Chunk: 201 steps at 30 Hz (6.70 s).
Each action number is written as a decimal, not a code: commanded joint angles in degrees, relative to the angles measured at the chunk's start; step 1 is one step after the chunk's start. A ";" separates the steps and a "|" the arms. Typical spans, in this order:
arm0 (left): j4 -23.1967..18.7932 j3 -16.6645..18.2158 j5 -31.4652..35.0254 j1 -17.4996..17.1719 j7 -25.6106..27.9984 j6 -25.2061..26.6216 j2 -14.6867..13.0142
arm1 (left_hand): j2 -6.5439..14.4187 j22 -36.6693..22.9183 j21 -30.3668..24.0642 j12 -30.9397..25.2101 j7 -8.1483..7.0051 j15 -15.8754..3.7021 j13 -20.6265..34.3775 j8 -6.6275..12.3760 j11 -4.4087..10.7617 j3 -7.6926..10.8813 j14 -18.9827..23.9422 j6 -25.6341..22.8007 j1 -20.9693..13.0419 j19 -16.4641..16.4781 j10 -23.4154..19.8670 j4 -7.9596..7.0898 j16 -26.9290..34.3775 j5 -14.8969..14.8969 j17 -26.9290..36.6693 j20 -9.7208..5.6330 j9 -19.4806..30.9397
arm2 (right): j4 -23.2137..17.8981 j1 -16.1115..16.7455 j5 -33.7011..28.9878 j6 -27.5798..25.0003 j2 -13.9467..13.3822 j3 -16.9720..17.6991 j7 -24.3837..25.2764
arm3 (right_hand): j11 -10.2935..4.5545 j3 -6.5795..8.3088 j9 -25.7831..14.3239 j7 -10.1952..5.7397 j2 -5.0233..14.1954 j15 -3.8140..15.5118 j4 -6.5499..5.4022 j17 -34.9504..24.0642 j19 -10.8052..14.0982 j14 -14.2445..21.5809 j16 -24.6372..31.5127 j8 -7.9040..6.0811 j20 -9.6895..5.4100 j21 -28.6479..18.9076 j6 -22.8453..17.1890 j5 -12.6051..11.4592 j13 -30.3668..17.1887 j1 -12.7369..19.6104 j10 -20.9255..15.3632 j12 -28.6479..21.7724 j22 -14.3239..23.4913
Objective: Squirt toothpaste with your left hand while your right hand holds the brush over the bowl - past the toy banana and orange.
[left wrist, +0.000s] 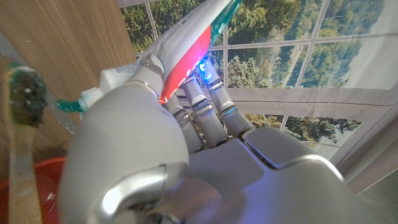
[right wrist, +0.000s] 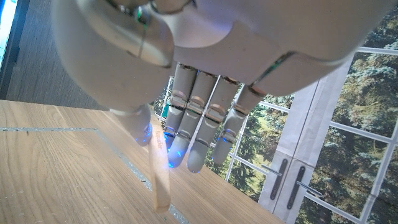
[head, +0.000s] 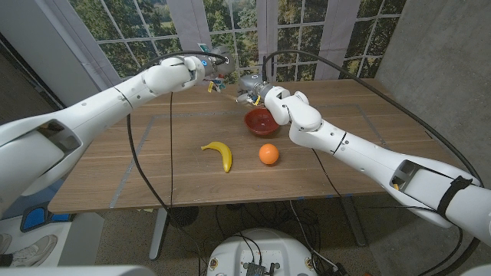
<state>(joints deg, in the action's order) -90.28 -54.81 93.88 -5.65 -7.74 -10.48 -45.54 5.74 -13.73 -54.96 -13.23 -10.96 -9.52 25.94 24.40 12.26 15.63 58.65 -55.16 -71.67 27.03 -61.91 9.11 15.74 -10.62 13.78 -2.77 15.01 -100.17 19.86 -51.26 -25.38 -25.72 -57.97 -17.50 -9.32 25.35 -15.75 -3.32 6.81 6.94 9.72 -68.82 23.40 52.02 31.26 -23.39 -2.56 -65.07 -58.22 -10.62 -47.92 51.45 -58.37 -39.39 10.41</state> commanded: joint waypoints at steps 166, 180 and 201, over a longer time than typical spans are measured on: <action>-7.42 20.99 -51.88 -17.79 1.40 35.57 7.41 | 2.13 3.53 -15.14 0.92 4.23 -4.46 -1.23 -1.64 0.07 1.73 0.52 2.92 -1.77 -5.92 0.48 0.53 0.15 -0.09 0.37 -4.63 -0.77 | 0.61 1.83 -1.14 -6.07 0.56 2.24 6.63 | -2.01 3.94 0.86 -0.75 1.25 5.45 -1.25 -0.06 -0.03 0.82 -0.37 1.30 -4.21 -1.38 -1.96 -0.17 0.05 1.11 -2.85 1.81 -0.21; -5.37 26.12 -77.36 -17.31 -0.60 39.37 8.90 | 2.60 3.60 -15.29 0.53 6.09 -4.41 -0.68 -2.78 -0.02 2.40 0.71 4.45 -1.95 -5.45 0.85 0.56 0.22 -0.33 0.33 -3.94 -0.74 | 0.88 1.61 -0.27 -6.04 0.33 2.28 6.69 | -1.89 3.97 0.87 -0.60 1.25 5.40 -1.27 -0.05 -0.07 0.82 -0.41 1.39 -4.10 -1.41 -1.99 -0.15 0.03 1.04 -2.89 1.91 -0.21; -3.97 26.79 -99.91 -15.79 -0.25 38.93 5.42 | 2.96 3.61 -15.40 0.90 8.44 -4.38 -1.66 -4.91 -0.22 3.39 0.39 6.29 -0.76 -4.60 1.85 0.22 -0.49 -0.25 -0.43 -2.86 -0.98 | -0.28 2.17 -0.38 -6.43 -0.52 2.56 7.09 | -1.88 4.02 0.79 -0.68 1.19 5.40 -1.25 -0.03 -0.13 0.70 -0.51 1.45 -4.15 -1.44 -2.05 -0.14 -0.05 0.93 -2.97 2.01 -0.21</action>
<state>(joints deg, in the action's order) -95.04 -28.79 5.91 -21.98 -7.69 28.83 -38.65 7.89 -10.02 -69.75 -12.36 -3.15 -9.51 24.24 19.69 11.94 18.63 58.87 -48.99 -72.09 21.63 -59.92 9.48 15.45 -10.62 13.29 -2.46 14.09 -99.83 21.61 -51.52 -31.47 -25.90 -55.57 -10.57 -9.03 25.35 -14.78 -3.31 6.81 7.16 9.72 -68.69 23.42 52.42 30.95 -21.61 -2.55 -66.12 -59.04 -10.40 -47.74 51.45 -59.28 -37.66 10.16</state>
